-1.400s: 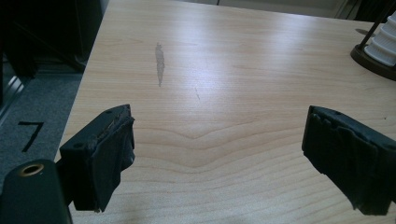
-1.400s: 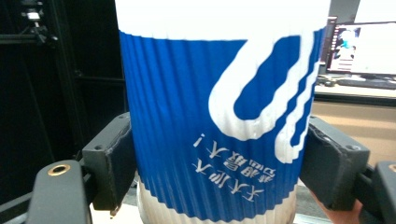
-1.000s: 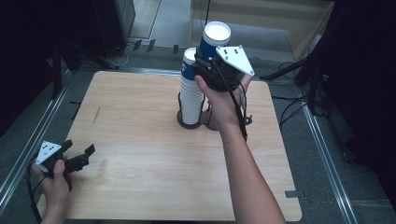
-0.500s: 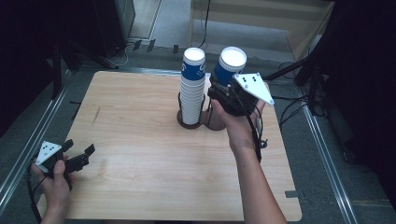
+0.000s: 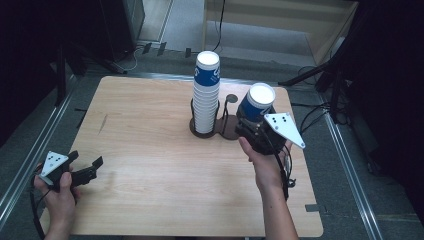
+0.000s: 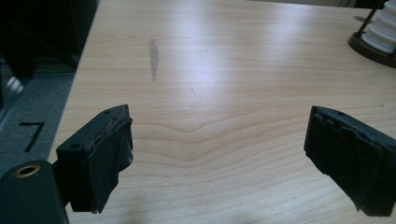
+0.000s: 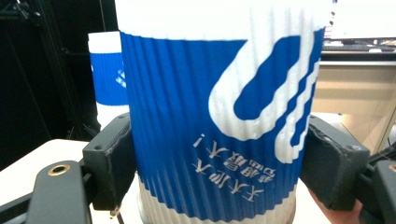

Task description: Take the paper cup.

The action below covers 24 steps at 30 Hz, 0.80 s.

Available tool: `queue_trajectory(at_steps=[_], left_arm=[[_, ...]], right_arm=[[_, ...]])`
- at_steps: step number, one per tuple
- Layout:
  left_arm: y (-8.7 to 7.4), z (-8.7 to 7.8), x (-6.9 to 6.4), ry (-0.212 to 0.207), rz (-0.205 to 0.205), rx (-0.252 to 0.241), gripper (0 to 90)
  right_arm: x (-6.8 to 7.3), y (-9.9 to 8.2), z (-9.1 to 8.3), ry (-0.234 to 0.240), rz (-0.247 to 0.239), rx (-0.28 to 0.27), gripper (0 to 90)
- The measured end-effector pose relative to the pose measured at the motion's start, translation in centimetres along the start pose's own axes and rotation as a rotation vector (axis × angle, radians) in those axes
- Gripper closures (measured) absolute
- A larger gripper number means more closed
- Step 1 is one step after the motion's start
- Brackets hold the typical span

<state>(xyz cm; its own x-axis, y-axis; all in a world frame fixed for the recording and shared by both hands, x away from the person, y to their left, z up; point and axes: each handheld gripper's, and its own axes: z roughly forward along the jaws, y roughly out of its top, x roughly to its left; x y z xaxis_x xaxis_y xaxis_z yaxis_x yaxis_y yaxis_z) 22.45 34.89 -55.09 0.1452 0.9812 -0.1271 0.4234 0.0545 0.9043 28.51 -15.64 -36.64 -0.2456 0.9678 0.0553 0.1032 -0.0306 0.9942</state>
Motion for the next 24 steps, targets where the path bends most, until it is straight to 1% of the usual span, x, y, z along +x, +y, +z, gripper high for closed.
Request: queue_trajectory(at_steps=[4,5,6,7,8,11,12,13,14,15,16,17,18,19,20,21,22,24], left_arm=[[0.0,-0.1,-0.1,0.015,0.007,-0.008,8.7],[0.0,-0.1,0.0,0.017,-0.001,-0.005,8.7],[0.0,-0.1,0.1,0.003,-0.018,-0.016,9.7],[0.0,-0.1,0.2,-0.005,-0.026,-0.025,13.3],[-0.1,-0.1,0.3,-0.014,-0.037,-0.031,14.7],[-0.1,-0.2,0.5,-0.027,-0.052,-0.044,14.5],[-0.1,-0.2,0.5,-0.023,-0.049,-0.045,14.5],[-0.1,-0.3,0.4,-0.023,-0.038,-0.043,14.4],[-0.1,-0.3,0.3,-0.025,-0.030,-0.033,14.0],[0.0,-0.4,0.1,-0.035,-0.008,-0.016,13.1],[0.1,-0.6,0.0,-0.049,0.007,-0.016,8.5],[0.1,-0.7,0.0,-0.078,0.019,-0.017,4.4],[0.2,-0.8,0.0,-0.099,0.026,-0.016,0.0],[0.2,-0.8,0.0,-0.105,0.022,-0.013,0.0],[0.3,-0.8,0.0,-0.109,0.004,-0.015,0.0],[0.4,-0.9,0.0,-0.123,-0.019,-0.018,0.0],[0.5,-0.8,-0.1,-0.134,-0.032,-0.020,0.0],[0.7,-0.8,-0.5,-0.162,-0.068,-0.026,0.0]], right_arm=[[-0.6,-1.0,-0.6,-0.004,0.006,0.005,20.5],[-0.6,-1.2,-0.8,-0.004,0.007,0.006,20.6],[-0.7,-1.5,-0.9,-0.004,0.005,0.011,20.6],[-0.9,-1.8,-1.1,-0.009,-0.007,0.010,20.5],[-1.0,-2.1,-1.2,-0.009,-0.007,0.011,20.5],[-1.3,-2.9,-1.5,-0.012,0.001,0.017,20.5],[-1.4,-3.4,-1.7,-0.013,0.004,0.021,20.5],[-1.5,-3.8,-1.7,-0.012,0.006,0.026,20.5],[-1.5,-4.1,-1.8,-0.010,0.010,0.033,20.5],[-1.5,-4.4,-1.8,-0.010,0.009,0.038,20.5],[-1.6,-5.0,-1.9,-0.010,0.004,0.046,20.5],[-1.6,-5.2,-1.9,-0.010,0.003,0.052,20.5],[-1.7,-5.6,-1.9,-0.009,0.005,0.059,20.5],[-1.7,-6.1,-1.9,-0.008,0.005,0.066,20.5],[-1.8,-6.4,-1.8,-0.009,0.003,0.070,20.6],[-1.9,-6.6,-1.7,-0.005,0.014,0.085,20.6],[-1.9,-6.8,-1.5,0.009,0.032,0.093,20.6],[-1.8,-7.1,-1.6,0.028,0.040,0.088,20.7]])
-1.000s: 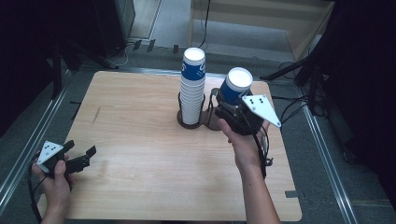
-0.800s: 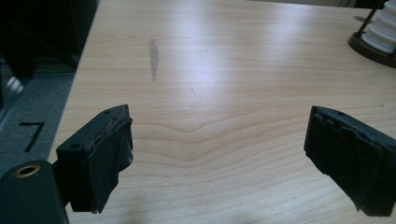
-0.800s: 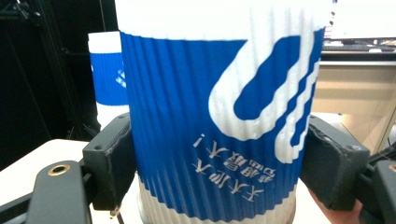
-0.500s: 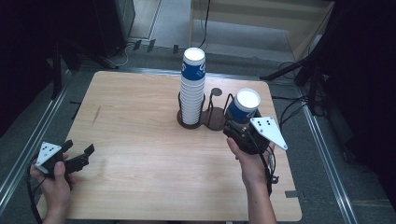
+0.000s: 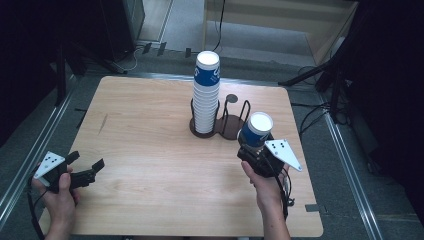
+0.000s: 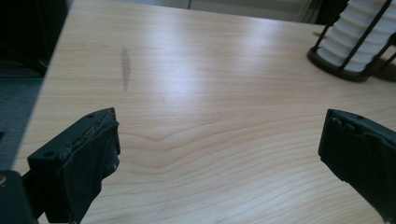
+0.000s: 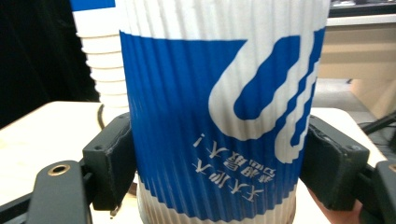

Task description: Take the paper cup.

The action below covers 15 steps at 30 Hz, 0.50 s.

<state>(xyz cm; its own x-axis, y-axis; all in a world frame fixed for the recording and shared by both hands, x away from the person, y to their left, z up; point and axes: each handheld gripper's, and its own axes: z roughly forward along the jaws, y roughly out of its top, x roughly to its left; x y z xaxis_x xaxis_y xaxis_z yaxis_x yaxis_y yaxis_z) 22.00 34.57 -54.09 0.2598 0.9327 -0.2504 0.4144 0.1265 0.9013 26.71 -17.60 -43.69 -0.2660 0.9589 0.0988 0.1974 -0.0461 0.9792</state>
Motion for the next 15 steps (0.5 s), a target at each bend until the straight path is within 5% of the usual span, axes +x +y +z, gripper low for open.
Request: queue_trajectory(at_steps=[15], left_arm=[[3.3,2.3,-5.4,-0.082,0.084,0.008,0.0]], right_arm=[[0.4,-1.8,0.6,0.004,-0.014,0.048,20.7]])
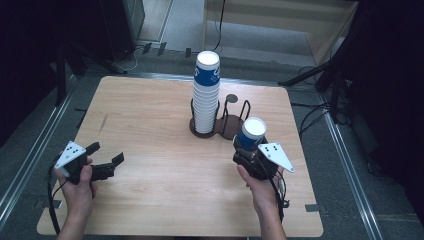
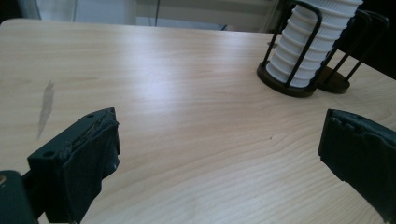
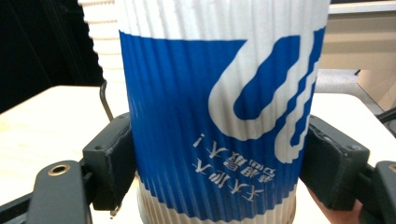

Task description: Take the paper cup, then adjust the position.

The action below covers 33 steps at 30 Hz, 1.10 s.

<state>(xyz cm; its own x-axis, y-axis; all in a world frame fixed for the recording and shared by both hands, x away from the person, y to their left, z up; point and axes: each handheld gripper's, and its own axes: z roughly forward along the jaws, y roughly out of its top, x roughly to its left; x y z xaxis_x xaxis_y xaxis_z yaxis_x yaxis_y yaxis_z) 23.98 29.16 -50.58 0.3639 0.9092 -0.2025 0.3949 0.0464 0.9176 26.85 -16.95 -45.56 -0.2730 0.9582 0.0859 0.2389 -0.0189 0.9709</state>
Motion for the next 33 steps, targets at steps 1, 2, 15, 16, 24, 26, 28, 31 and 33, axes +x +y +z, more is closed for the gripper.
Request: queue_trajectory(at_steps=[1,2,15,16,24,26,28,31,33], left_arm=[[0.4,0.3,-0.4,-0.008,0.016,-0.002,0.0],[0.6,0.4,-0.7,-0.015,0.026,0.000,0.0],[1.9,2.5,-4.4,-0.212,0.100,0.060,0.0],[2.0,2.6,-5.0,-0.215,0.116,0.068,0.0],[3.0,2.5,-7.2,-0.270,0.141,0.064,0.0],[2.9,2.7,-7.5,-0.267,0.152,0.081,0.0],[2.7,3.0,-7.7,-0.275,0.154,0.101,0.0],[2.6,3.2,-7.9,-0.294,0.154,0.107,0.0],[2.7,3.2,-8.0,-0.299,0.148,0.106,0.0]], right_arm=[[0.1,-0.2,0.1,0.003,-0.003,0.004,20.6],[0.2,-0.4,0.2,0.002,-0.005,0.011,20.6],[2.4,-2.6,1.2,0.046,-0.062,0.051,20.5],[2.6,-2.7,1.2,0.053,-0.063,0.054,20.5],[4.6,-4.2,1.8,0.067,-0.143,0.096,20.4],[4.9,-4.5,1.8,0.074,-0.161,0.091,20.4],[5.4,-4.7,1.9,0.073,-0.185,0.097,20.3],[6.2,-4.8,1.9,0.074,-0.214,0.093,20.2],[6.7,-4.9,1.9,0.074,-0.249,0.086,20.2]])
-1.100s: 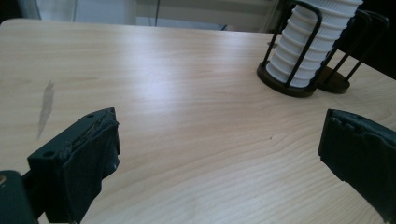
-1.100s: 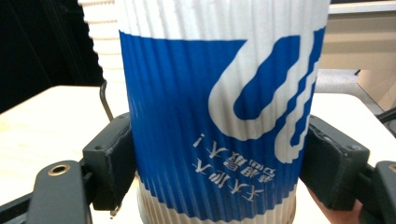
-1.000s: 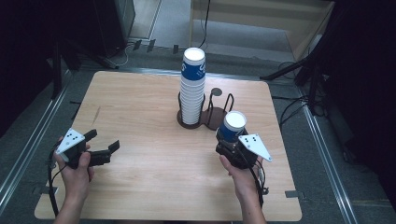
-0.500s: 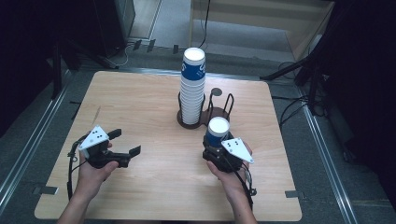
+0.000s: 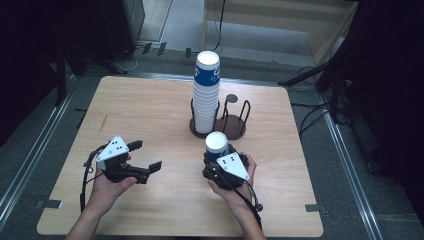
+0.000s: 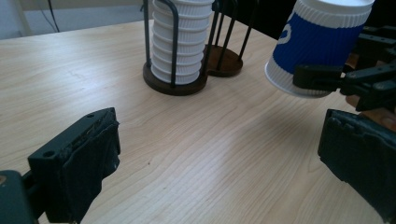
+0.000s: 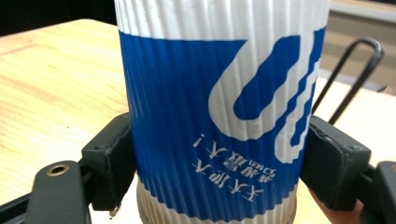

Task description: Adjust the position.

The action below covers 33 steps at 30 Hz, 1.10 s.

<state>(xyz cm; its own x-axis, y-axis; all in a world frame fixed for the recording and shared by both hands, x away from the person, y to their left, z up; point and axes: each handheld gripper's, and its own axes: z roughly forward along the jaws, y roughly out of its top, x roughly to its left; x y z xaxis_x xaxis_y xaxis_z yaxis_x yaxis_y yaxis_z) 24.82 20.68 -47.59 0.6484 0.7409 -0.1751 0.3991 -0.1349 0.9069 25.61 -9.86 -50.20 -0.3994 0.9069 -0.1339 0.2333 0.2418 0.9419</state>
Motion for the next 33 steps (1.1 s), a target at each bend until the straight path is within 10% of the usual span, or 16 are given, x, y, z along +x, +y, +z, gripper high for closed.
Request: queue_trajectory(at_steps=[33], left_arm=[[1.0,1.3,-3.4,-0.068,0.013,0.092,6.7]], right_arm=[[5.3,-1.6,0.4,-0.021,-0.374,-0.030,20.3]])
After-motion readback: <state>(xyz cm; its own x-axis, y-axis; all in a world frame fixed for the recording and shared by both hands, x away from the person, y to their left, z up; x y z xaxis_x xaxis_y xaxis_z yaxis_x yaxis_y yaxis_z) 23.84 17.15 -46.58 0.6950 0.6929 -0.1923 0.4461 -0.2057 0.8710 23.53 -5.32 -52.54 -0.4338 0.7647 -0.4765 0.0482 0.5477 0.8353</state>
